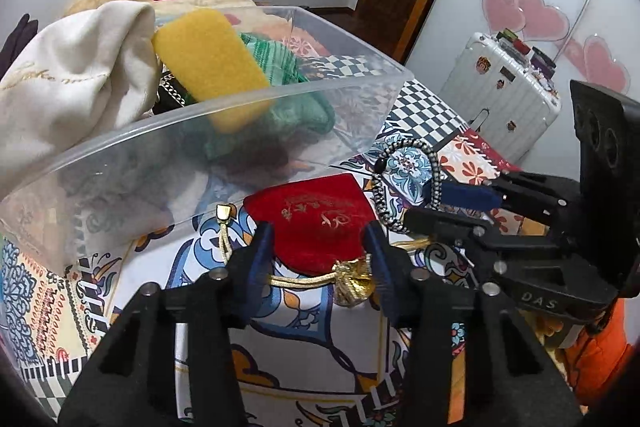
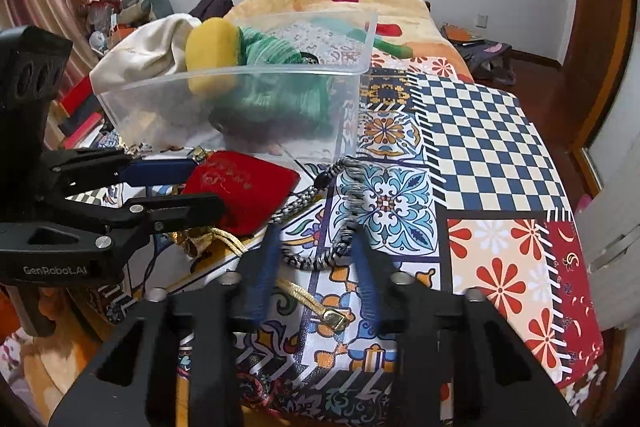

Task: Organize soft objects
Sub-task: 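Grasp the red pouch with the left gripper while the right gripper grasps the braided bracelet, then drop the red pouch into the box with the left gripper while the right drops the bracelet in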

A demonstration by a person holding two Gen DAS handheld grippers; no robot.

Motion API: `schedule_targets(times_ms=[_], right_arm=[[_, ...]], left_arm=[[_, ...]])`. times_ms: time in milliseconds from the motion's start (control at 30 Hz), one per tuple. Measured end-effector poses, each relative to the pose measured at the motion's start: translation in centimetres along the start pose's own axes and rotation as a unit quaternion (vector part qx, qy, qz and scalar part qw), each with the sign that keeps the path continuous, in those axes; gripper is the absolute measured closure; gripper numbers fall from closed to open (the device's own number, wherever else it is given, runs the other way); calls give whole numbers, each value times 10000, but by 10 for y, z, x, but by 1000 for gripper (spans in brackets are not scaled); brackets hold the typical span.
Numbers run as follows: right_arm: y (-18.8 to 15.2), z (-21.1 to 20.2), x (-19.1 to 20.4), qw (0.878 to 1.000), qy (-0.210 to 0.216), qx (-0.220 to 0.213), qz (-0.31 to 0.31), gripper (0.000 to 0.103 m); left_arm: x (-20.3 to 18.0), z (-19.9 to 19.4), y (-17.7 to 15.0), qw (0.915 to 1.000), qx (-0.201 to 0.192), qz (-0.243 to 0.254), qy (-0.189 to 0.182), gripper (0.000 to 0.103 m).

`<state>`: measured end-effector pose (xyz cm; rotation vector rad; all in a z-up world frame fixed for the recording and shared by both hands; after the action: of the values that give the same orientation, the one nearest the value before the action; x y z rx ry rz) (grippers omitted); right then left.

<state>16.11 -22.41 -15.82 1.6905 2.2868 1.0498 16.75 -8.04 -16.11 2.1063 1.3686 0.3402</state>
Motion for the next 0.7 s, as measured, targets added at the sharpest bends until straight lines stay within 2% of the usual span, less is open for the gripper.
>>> schedule_targets(times_ms=[33,67,367,600,700], right_arm=[[0,0,-1,10000,-39,-33,-7,90],[0,0,-1,10000,-48,-19,1,94],[11,-30,5,9981,-66,-614,-74,96],[30,-56,20,9940,39,-1076,-218,96],[35,-54,19,9946,48,-1023,-185,96]], left_arm=[[1,-1,-1,10000,-24,-24,-15,61],[1,-2,-1,10000,-43,-20,-1,63],[5,-29,-9,9993,-329,45,173,69],[6,-84,5,9927,-1086,150,497,70],[11,-107,12,9884,-1381,169,612,70]])
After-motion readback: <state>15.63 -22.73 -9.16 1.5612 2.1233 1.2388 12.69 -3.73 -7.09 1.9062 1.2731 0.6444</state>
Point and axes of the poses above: each gripper's, at about its wrist camera, not at the fingertips, and z roughly the way its jaws point, x to its left, y to its top, the point moved 5 cm from there along z, roughly the way its jaws point, and after that the axes turned 11 degrees about z, right-handed, at the moved point
